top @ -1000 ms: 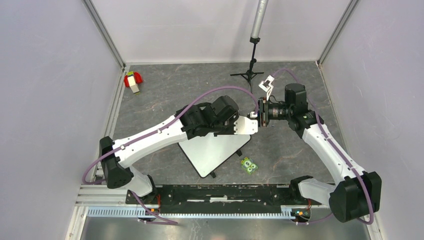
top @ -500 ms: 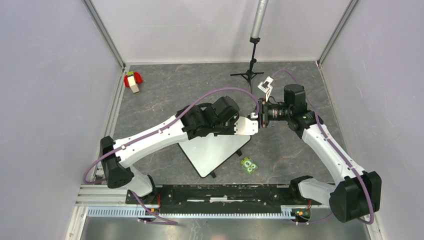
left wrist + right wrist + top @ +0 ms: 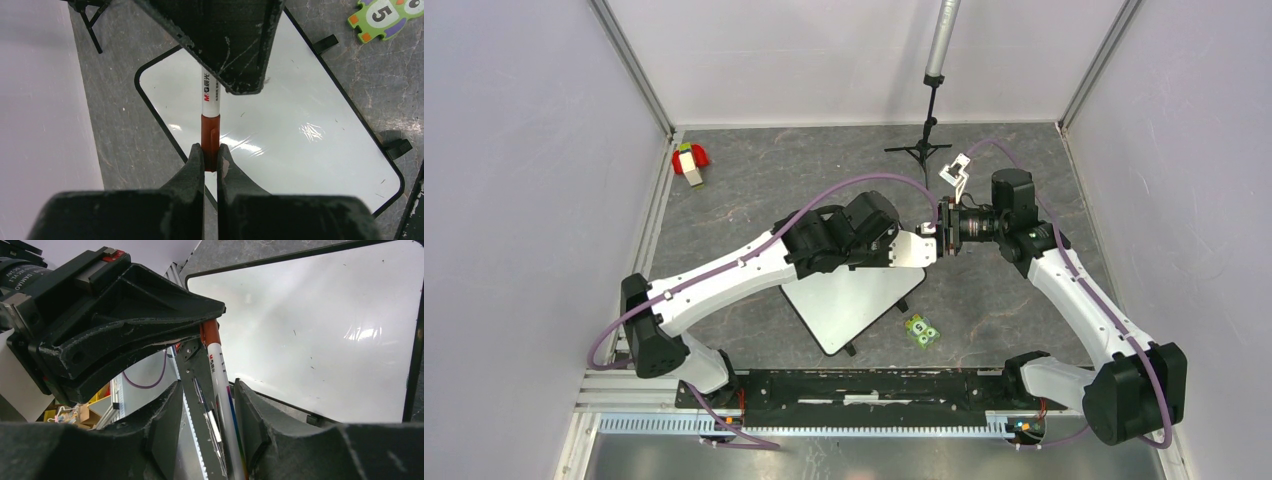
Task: Write a sentence on the whiteboard
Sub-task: Open the whiteboard marker at the center of the board.
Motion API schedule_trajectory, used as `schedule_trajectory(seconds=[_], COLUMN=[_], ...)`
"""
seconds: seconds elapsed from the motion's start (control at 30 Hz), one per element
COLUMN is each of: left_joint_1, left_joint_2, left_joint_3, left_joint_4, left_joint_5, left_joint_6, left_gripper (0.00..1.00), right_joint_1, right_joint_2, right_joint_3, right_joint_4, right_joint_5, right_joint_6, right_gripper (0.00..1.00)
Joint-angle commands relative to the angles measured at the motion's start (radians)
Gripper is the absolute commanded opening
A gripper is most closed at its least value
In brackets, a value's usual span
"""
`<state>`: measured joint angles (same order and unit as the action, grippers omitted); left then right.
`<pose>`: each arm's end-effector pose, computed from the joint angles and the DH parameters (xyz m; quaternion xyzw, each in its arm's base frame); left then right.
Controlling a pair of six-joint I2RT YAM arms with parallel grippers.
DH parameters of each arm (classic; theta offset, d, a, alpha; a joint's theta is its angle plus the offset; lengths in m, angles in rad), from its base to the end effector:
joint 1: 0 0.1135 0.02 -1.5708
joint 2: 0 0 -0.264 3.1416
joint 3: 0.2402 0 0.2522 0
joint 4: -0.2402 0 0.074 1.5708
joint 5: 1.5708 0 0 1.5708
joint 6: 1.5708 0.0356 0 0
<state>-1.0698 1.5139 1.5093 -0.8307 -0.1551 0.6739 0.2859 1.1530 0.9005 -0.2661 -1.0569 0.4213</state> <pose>0.1602 -0.2811 0.3550 0.6943 0.6199 0.0004 0.3657 0.2259 0.0987 0.3063 -0.2021 0.7622 0.5592 0.2559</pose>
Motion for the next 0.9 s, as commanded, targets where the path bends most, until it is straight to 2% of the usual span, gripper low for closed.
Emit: schedule_trajectory(seconds=[0.0, 0.4, 0.53, 0.67, 0.87], left_joint_1=[0.008, 0.005, 0.000, -0.006, -0.013], left_joint_2=[-0.028, 0.024, 0.024, 0.018, 0.021], left_joint_3=[0.013, 0.093, 0.096, 0.094, 0.093], left_joint_4=[0.028, 0.016, 0.006, 0.006, 0.005], left_joint_5=[-0.003, 0.052, 0.077, 0.086, 0.083], left_joint_6=[0.010, -0.011, -0.009, -0.002, 0.004], left_gripper=[0.02, 0.02, 0.02, 0.02, 0.02], right_joint_1=[0.001, 0.002, 0.002, 0.003, 0.002], right_joint_2=[-0.024, -0.020, -0.016, -0.014, -0.016], right_joint_3=[-0.001, 0.000, 0.000, 0.002, 0.002], right_joint_4=[0.027, 0.049, 0.054, 0.066, 0.080], right_joint_5=[-0.020, -0.018, -0.018, -0.013, -0.012], right_joint_6=[0.004, 0.023, 0.024, 0.032, 0.036], right_gripper=[0.45, 0.37, 0.37, 0.42, 0.32])
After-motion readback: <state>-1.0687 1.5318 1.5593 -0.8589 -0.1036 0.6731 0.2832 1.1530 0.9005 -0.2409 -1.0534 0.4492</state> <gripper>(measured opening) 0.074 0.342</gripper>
